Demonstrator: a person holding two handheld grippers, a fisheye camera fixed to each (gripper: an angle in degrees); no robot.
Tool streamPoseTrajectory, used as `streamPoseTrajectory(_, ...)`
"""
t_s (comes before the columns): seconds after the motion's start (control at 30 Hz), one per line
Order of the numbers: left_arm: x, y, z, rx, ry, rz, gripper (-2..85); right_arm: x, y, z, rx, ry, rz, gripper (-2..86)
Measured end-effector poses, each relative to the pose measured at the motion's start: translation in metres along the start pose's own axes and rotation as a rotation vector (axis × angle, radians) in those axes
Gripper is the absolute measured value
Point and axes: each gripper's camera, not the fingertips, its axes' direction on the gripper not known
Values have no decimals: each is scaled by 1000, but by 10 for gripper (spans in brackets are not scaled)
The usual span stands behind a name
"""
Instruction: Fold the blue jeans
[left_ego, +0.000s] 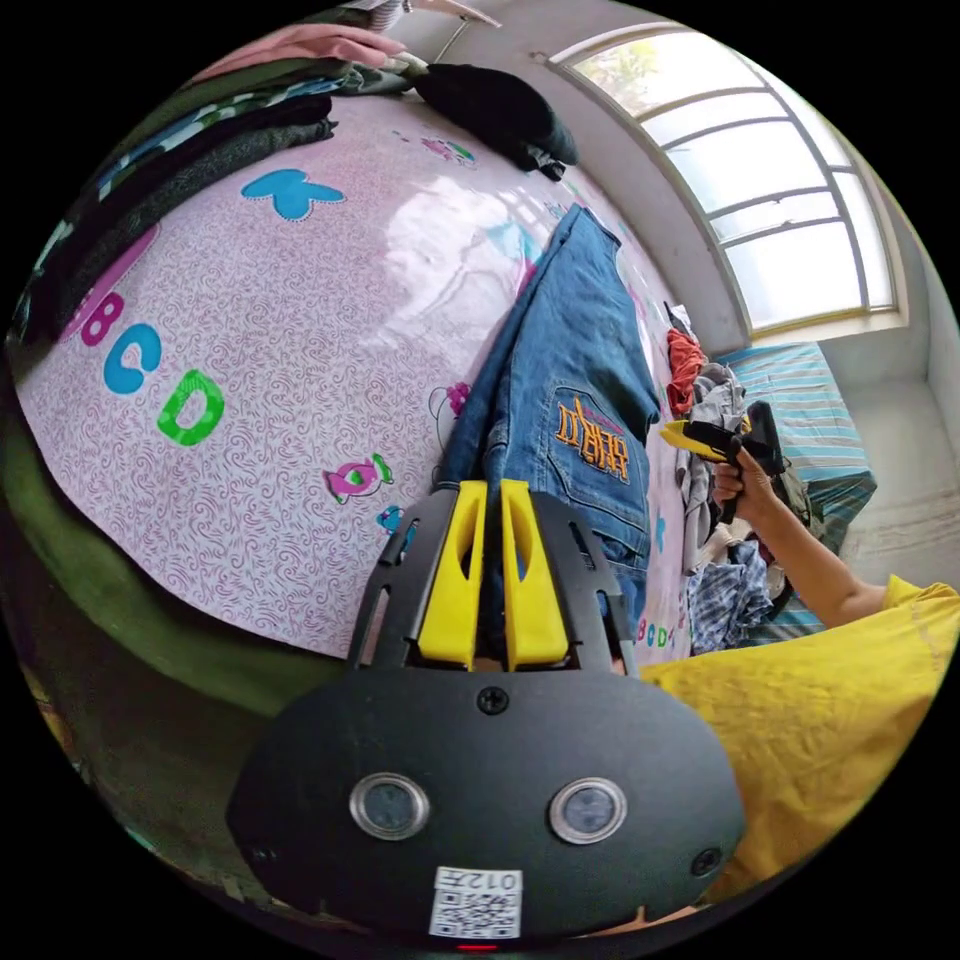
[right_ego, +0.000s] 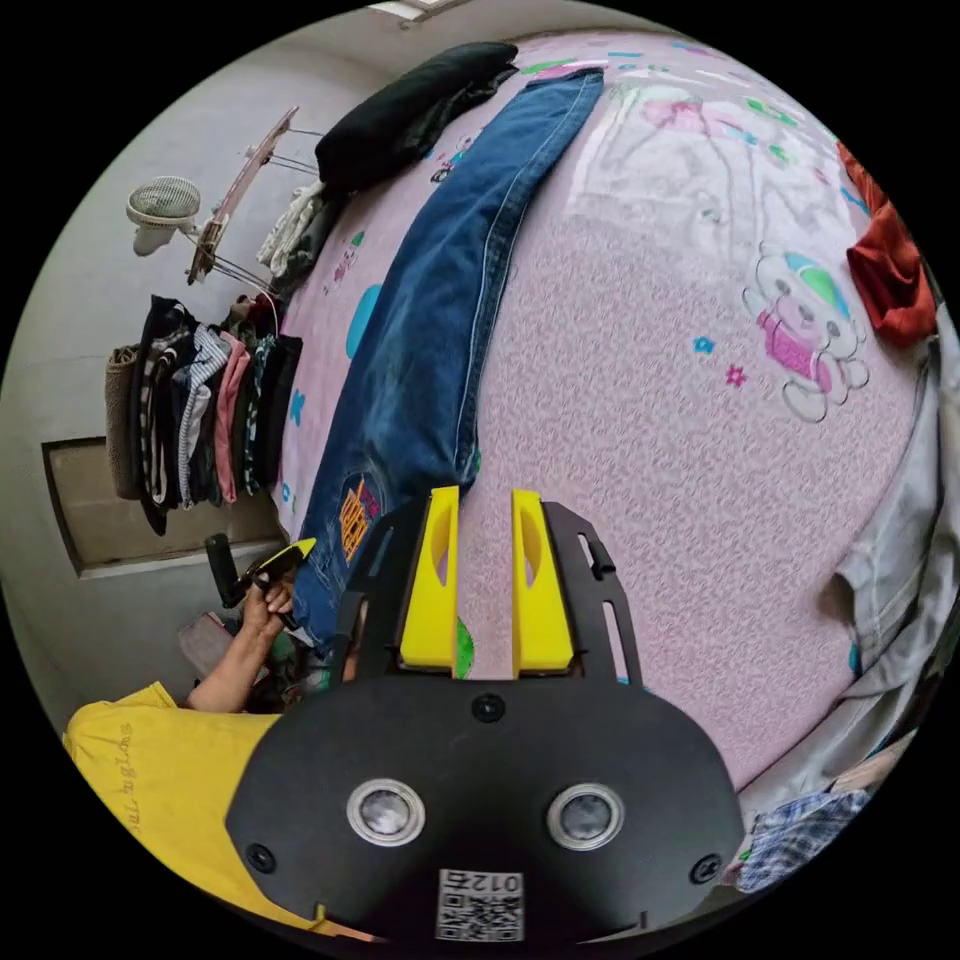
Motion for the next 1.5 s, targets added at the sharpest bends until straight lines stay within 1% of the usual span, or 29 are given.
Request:
streamPoseTrajectory(0.17,-1,-3,6,-33,17,-33,15,36,29,12,-48,-158,55,111)
streamPoseTrajectory(0.27,15,-4,-2,-30,-70,17,17,58,43,18,-82,-235,99,125)
streamPoseTrajectory(0.33,29,0,-16,4,-144,45,19,73,49,19,-83,-287,136,127)
streamPoseTrajectory(0.37,30,2,-19,11,-146,45,19,83,52,19,-76,-332,159,128)
streamPoseTrajectory(0.43,30,9,-30,31,-96,35,22,94,55,19,-85,-386,175,129)
streamPoseTrajectory(0.5,31,15,-34,33,-70,41,26,102,56,21,-111,-410,169,128)
streamPoseTrajectory(0.63,32,25,-23,-43,-100,42,38,120,55,30,-169,-484,160,123)
streamPoseTrajectory(0.77,25,22,-25,7,-71,-12,45,141,51,20,-147,-477,182,96)
streamPoseTrajectory(0.87,22,3,-32,47,-125,-21,51,154,47,13,-127,-449,184,58)
streamPoseTrajectory(0.9,21,-8,-30,28,-108,-20,54,156,47,12,-122,-450,187,53)
streamPoseTrajectory(1.0,22,-36,-9,-104,-15,-5,64,169,44,9,-104,-468,225,33)
streamPoseTrajectory(1.03,25,-43,-1,-139,-18,3,66,173,43,7,-101,-475,226,28)
streamPoseTrajectory(1.2,41,-56,10,-198,-17,-9,52,184,33,-3,-137,-475,189,17)
streamPoseTrajectory(1.37,77,-51,19,-252,-13,5,42,216,32,-23,-244,-457,133,14)
streamPoseTrajectory(1.47,108,-40,33,-299,62,44,39,253,42,-40,-303,-464,132,13)
streamPoseTrajectory(1.5,124,-36,41,-335,111,87,38,261,44,-45,-314,-457,130,14)
